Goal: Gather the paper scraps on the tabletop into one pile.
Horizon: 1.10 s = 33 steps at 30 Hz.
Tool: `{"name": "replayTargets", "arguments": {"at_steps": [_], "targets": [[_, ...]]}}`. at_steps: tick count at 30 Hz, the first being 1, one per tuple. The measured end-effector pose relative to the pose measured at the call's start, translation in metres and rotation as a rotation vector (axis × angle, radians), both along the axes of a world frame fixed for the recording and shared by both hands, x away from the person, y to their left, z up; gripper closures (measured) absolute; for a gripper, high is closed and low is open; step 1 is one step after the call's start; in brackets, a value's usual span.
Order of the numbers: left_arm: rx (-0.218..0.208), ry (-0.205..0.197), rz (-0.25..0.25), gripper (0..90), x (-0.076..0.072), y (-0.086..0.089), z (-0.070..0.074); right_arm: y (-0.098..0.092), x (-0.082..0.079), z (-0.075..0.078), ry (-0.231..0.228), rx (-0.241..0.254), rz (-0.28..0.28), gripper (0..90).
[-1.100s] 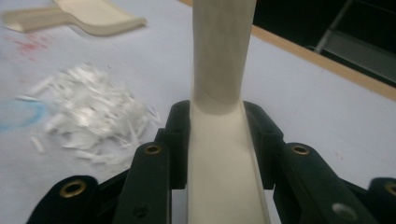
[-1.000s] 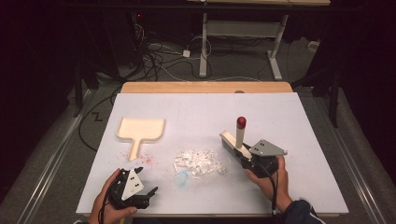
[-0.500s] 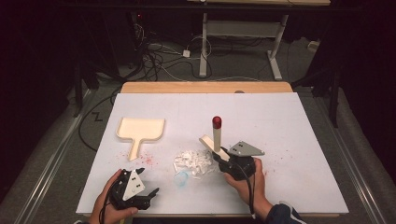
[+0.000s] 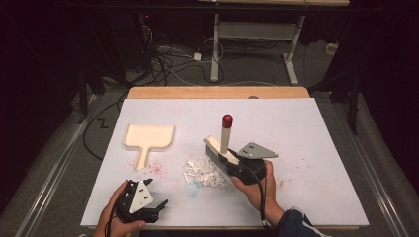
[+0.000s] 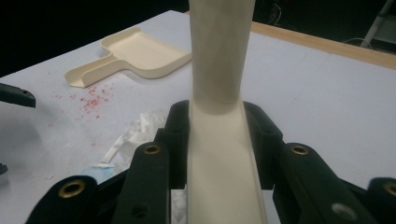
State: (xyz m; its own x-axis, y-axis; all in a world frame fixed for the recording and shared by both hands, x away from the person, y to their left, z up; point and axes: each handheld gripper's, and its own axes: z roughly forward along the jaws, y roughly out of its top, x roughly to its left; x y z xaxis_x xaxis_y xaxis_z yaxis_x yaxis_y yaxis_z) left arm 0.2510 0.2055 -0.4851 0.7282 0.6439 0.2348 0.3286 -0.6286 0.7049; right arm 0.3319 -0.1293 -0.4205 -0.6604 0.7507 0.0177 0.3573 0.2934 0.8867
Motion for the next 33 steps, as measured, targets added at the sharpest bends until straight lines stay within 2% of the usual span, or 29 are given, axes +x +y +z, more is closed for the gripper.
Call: {"name": "replayTargets", "arguments": {"at_steps": [2, 5, 7, 10, 13, 21, 29, 31, 33], "targets": [[0.002, -0.001, -0.003, 17.6, 0.000, 0.000, 0.000, -0.008, 0.000, 0.005, -0.009, -0.001, 0.022, 67.2], [0.007, -0.001, -0.004, 17.6, 0.000, -0.001, 0.000, -0.024, -0.005, 0.013, -0.038, -0.058, 0.058, 67.2], [0.009, -0.001, -0.003, 17.6, 0.000, -0.001, 0.000, -0.035, -0.008, 0.016, -0.027, -0.060, 0.079, 67.3], [0.013, -0.003, -0.008, 17.6, 0.000, -0.002, 0.000, -0.051, -0.013, 0.016, 0.015, -0.063, 0.101, 67.3], [0.015, -0.005, -0.011, 17.6, -0.001, -0.002, 0.000, -0.065, -0.019, 0.015, 0.019, -0.092, 0.105, 67.3], [0.021, -0.004, -0.014, 17.6, 0.001, -0.003, 0.000, -0.096, -0.036, 0.017, 0.019, -0.110, 0.128, 67.3], [0.027, 0.000, -0.013, 17.6, 0.000, -0.005, 0.000, -0.123, -0.049, 0.015, 0.034, -0.138, 0.215, 67.2], [0.022, 0.000, -0.013, 17.6, 0.000, -0.005, 0.000, -0.130, -0.052, 0.015, 0.042, -0.133, 0.214, 67.2], [0.024, -0.002, -0.012, 17.6, 0.000, -0.005, 0.000, -0.138, -0.055, 0.016, 0.050, -0.148, 0.209, 67.2]]}}
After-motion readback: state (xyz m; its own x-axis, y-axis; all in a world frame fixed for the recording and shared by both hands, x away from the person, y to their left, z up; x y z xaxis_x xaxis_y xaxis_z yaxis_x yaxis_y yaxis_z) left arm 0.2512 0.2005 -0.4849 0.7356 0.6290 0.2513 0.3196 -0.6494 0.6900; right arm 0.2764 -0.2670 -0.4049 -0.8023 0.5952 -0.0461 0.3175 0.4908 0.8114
